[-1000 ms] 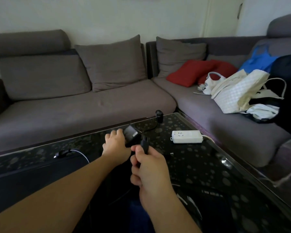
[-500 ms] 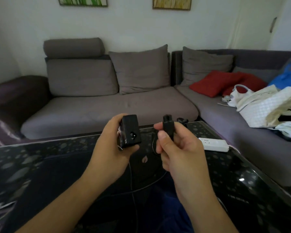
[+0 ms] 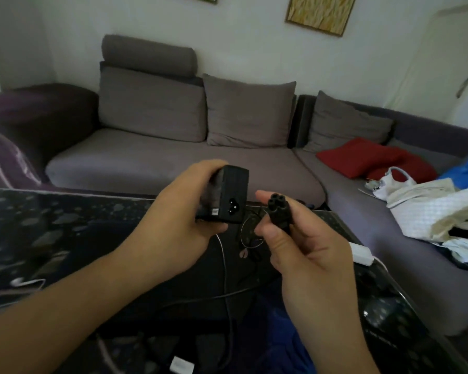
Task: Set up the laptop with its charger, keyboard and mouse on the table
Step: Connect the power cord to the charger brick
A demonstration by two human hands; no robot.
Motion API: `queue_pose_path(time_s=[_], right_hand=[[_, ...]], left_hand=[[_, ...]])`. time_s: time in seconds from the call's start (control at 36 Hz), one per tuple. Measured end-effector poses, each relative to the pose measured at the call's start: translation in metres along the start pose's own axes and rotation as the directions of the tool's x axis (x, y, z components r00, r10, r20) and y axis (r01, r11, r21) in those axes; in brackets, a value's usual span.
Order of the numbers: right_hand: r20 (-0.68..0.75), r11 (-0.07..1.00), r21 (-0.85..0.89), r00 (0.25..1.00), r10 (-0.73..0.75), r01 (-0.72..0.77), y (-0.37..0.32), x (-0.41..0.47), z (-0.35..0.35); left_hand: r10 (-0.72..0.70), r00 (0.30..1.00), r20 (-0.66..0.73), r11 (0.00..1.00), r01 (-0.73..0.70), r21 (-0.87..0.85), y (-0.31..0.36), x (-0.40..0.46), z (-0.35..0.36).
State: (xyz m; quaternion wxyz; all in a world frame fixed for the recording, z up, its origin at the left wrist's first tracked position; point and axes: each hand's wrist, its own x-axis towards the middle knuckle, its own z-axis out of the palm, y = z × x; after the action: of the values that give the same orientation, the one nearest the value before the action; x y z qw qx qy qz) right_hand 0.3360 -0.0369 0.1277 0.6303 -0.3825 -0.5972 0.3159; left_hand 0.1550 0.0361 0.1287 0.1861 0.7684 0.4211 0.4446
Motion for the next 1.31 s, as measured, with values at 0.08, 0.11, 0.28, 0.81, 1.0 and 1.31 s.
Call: queue_pose_path(time_s=[0.08,0.11,0.28,0.81,1.0,1.31], right_hand=[[0.001,0.999,0.033,1.0,-0.01,0.01,-0.007,-0.001,0.005],[0.002,0.999,0.036,1.0,-0.012,0.012,-0.009,-0.001,0.006],[-0.059,1.0,-0.008,0.998,0.028,-0.029,-0.008,-0.003,0.0],[-0.157,0.952,-0.28,0.985,0.078,-0.12,0.018,-0.012,-0.003],[-0.118,0.95,-0.197,0.968,0.222,-0.242,0.025,-0.011,0.003],[-0.071,0.934,-0.201,0.955,0.287,-0.295,0.021,-0.013,0.019]], left_hand=[[0.097,0.993,0.063,0.987,-0.104,0.122,0.002,0.001,-0.01],[0.11,0.99,0.086,0.983,-0.121,0.135,0.002,0.002,-0.013],[0.088,0.992,0.086,0.974,-0.104,0.201,0.014,0.013,-0.019],[-0.107,0.98,-0.168,0.994,0.101,-0.044,-0.009,-0.022,0.049],[-0.028,0.983,-0.179,0.999,0.034,0.033,-0.021,-0.01,0.041],[0.095,0.975,-0.202,0.982,-0.059,0.179,-0.024,-0.008,0.021]])
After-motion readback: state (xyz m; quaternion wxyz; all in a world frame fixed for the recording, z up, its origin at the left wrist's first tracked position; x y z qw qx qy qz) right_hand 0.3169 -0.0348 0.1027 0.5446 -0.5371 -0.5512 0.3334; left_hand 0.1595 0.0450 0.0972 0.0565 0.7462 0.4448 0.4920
